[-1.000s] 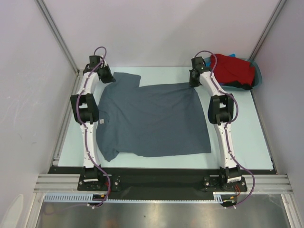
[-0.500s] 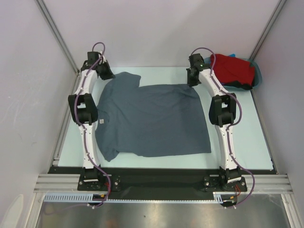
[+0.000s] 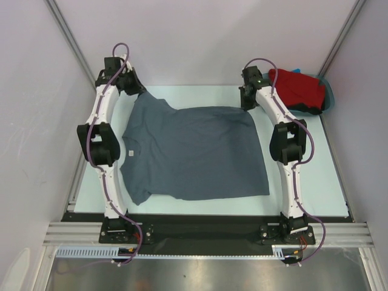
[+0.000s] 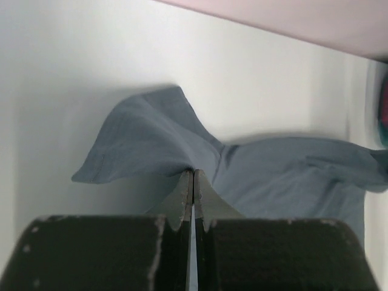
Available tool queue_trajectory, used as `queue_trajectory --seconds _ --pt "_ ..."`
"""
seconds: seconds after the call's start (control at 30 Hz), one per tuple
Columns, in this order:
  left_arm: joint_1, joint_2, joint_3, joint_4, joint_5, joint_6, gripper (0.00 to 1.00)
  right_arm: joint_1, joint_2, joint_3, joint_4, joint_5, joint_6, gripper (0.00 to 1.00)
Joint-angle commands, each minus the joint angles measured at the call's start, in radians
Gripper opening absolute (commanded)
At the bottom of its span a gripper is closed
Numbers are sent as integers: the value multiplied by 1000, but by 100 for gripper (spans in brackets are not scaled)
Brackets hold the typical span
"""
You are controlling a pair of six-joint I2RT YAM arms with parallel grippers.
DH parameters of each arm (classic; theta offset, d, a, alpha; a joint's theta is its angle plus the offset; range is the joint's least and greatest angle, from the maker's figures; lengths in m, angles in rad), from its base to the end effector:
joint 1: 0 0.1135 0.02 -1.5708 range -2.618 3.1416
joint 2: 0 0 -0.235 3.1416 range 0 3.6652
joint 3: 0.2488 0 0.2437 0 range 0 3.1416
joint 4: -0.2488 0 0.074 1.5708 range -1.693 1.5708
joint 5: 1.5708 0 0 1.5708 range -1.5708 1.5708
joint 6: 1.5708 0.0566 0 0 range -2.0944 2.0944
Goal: Fold and stack the t-shirts
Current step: Fold the tshirt
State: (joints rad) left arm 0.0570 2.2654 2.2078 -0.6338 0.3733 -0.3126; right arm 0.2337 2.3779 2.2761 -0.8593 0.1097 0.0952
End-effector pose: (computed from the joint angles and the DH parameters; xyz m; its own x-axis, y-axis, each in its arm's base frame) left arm 0.5076 0.0083 0.2596 -0.6757 -0.3254 -0.6615 0.0207 0.8886 -0.4582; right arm 0.4931 0.1110 0.2049 -0.8100 -0.0957 -0.5786 -0.0926 0.9951 -0.0349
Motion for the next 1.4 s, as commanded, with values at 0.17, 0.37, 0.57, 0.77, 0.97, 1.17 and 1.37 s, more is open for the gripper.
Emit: queue_trajectory --seconds 0.17,0.37,0.57,0.77,0.97,1.17,1.37 --pt "-25 -107 -97 -6 52 1 0 10 -80 -7 -69 -7 -2 0" --pt "-26 -87 -82 -68 75 -13 0 16 -57 51 -132 -45 24 0" --pt "-37 -124 -122 -133 70 -3 0 35 -69 40 -205 -59 52 0" --pt "-37 -181 -197 -173 65 1 0 44 -75 -12 -283 -16 66 0" --pt "-37 -267 -295 -191 36 17 0 35 -82 -41 -317 48 127 0" --pt "-39 -326 -339 -240 30 18 0 29 -62 13 -395 36 156 0" --pt "-39 -372 -388 -260 26 26 0 30 -80 10 -441 42 152 0"
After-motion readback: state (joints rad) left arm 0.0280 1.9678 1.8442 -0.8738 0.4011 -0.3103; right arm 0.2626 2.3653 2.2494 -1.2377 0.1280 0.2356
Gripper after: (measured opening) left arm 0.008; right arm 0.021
